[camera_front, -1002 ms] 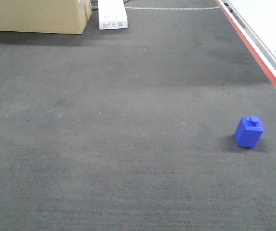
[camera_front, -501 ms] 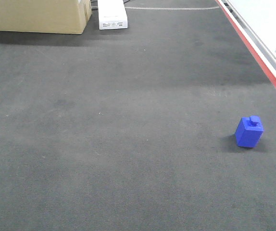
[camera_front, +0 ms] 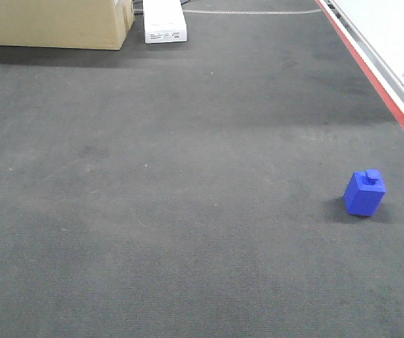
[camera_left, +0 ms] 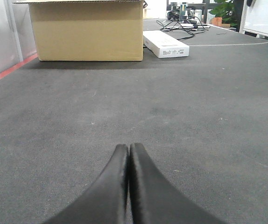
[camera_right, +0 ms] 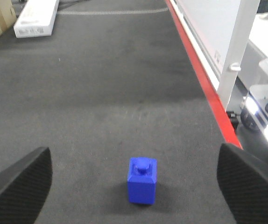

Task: Pour parts from conveyor to right shelf

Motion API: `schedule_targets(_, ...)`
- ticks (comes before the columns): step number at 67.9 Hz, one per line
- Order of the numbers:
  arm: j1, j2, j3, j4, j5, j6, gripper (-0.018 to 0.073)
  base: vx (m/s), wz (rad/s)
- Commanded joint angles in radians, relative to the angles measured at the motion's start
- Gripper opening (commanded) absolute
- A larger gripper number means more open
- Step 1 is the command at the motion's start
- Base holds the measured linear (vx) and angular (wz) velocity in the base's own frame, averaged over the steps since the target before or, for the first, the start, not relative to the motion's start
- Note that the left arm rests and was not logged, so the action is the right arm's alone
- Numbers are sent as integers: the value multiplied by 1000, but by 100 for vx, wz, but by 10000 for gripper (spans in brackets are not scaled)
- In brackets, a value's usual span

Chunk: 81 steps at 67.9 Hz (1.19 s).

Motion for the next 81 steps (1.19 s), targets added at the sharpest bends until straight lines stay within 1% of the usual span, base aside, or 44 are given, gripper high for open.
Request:
schedule_targets(1, -4, 29, -33, 1, -64, -10, 715, 0, 0)
schedule_targets(9, -4, 74, -53, 2, 15, -7, 697, 0, 0)
schedule_targets(18, -4, 191, -146, 1, 169, 13, 677, 0, 0)
schedule_targets(34, -6, 487, -409, -5, 431, 25, 662, 0, 0)
schedule_targets(47, -7, 716, -624, -30, 588, 18, 654, 0, 0)
schedule_targets(55, -7, 832, -734, -29, 658, -10, 651, 0, 0)
schedule_targets(62, -7, 932, -824, -29, 709, -11, 649, 0, 0)
schedule_targets(71, -7, 1035, -909, -29, 734, -9, 643, 0, 0)
schedule_targets(81, -7, 1118, -944, -29, 739, -9, 631, 0, 0)
